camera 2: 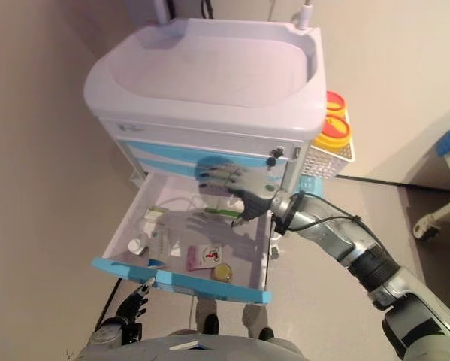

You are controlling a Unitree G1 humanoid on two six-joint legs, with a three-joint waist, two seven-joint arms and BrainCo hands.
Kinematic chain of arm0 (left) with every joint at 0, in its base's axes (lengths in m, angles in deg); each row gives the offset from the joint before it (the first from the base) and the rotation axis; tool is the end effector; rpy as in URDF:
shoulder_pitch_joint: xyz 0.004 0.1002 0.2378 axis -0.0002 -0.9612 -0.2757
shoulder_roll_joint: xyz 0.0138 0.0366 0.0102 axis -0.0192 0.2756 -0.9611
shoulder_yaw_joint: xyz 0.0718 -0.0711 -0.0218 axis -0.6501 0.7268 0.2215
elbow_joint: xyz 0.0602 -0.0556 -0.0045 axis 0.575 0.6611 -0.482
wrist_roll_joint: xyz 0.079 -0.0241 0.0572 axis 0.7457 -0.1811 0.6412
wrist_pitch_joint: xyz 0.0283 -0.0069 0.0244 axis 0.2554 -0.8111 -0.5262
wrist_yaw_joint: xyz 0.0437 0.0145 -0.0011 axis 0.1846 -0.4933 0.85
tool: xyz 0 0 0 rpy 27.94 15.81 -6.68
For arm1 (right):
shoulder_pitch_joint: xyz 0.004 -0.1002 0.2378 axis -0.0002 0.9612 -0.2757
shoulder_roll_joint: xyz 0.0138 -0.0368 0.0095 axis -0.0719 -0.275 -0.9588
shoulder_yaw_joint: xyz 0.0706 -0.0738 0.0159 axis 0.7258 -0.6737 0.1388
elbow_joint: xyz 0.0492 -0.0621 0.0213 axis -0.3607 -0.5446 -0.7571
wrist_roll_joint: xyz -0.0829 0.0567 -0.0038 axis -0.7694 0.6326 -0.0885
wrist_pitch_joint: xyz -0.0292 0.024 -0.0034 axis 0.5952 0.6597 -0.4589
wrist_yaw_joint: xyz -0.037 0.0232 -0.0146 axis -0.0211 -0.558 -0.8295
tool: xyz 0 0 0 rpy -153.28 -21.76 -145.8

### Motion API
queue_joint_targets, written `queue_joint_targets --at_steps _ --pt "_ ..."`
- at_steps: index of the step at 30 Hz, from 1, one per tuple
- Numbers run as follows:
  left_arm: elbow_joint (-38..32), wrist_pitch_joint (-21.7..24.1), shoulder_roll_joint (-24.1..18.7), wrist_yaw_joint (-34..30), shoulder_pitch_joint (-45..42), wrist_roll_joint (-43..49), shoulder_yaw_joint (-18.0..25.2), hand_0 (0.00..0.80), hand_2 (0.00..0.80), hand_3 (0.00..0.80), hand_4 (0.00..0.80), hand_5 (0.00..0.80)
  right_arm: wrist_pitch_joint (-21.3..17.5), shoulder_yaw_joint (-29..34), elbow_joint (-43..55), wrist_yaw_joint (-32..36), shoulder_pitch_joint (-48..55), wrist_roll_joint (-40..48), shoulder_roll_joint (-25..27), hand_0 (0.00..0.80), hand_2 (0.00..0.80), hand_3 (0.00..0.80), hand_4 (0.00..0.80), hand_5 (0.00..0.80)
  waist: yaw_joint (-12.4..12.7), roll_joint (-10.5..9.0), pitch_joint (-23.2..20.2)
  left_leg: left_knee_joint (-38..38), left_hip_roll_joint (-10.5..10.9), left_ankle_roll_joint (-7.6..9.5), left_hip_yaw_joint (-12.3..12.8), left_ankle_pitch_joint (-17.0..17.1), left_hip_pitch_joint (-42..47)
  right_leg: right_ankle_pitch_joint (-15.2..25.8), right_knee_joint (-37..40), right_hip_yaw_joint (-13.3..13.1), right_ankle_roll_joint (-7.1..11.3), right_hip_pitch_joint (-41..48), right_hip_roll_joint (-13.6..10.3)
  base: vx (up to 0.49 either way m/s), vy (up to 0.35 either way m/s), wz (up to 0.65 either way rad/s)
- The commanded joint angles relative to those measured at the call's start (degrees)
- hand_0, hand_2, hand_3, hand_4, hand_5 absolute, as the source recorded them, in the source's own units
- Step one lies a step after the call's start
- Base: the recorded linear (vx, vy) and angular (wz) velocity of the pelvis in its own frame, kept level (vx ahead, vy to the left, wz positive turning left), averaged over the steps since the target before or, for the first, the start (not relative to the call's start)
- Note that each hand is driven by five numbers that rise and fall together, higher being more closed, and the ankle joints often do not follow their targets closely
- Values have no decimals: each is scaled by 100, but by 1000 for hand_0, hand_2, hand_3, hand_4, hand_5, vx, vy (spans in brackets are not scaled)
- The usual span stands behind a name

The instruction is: Open the drawer and pick up the medicine

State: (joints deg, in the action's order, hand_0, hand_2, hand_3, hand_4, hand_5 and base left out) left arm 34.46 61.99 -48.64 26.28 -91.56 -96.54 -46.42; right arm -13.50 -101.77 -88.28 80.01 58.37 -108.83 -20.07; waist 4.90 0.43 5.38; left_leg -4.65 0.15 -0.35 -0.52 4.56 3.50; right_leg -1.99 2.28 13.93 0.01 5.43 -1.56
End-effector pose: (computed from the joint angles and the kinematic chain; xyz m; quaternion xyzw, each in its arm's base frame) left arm 0.0854 0.2311 -0.1043 0.0365 0.4496 0.0645 0.8902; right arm 0.2417 -0.1379 0.1080 -0.5508 -0.3287 0.3994 0.6551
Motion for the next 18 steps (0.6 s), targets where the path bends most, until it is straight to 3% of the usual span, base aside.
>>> queue_joint_targets --at_steps 1,7,13,15,18 --pt "744 -491 -183 94 -8 309 -213 0 0 0 0 0 -178 -358 -210 -75 -438 -432 -284 0 0 0 0 0 324 -272 67 27 336 149 -37 -372 -83 170 -246 -49 305 -197 -276 31 -52 28" --pt "531 -597 -260 -30 -35 352 -312 0 0 0 0 0 -14 -1147 -1569 -312 -644 -1236 -559 0 0 0 0 0 677 -291 73 21 359 102 -338 -296 -192 151 -172 283 290 -113 -285 15 -54 27" --pt "502 -630 -360 -112 -121 389 -276 0 0 0 0 0 246 -1376 -2500 -365 -736 -1352 -700 0 0 0 0 0 906 -283 118 19 367 62 -550 -193 -290 151 -155 515 279 -76 -291 3 -41 22" --pt "455 -398 -375 -195 -157 109 -207 0 0 0 0 0 337 -1387 -2605 -356 -711 -1300 -686 0 0 0 0 0 946 -275 128 16 364 47 -601 -167 -312 141 -167 565 278 -71 -288 -1 -25 17" --pt "37 -20 -341 -684 -231 -1065 101 0 0 0 0 0 504 -1294 -2752 -457 -478 -1329 -622 0 0 0 0 0 1049 -273 138 4 373 28 -699 -127 -345 135 -155 686 288 -40 -300 6 -39 17"
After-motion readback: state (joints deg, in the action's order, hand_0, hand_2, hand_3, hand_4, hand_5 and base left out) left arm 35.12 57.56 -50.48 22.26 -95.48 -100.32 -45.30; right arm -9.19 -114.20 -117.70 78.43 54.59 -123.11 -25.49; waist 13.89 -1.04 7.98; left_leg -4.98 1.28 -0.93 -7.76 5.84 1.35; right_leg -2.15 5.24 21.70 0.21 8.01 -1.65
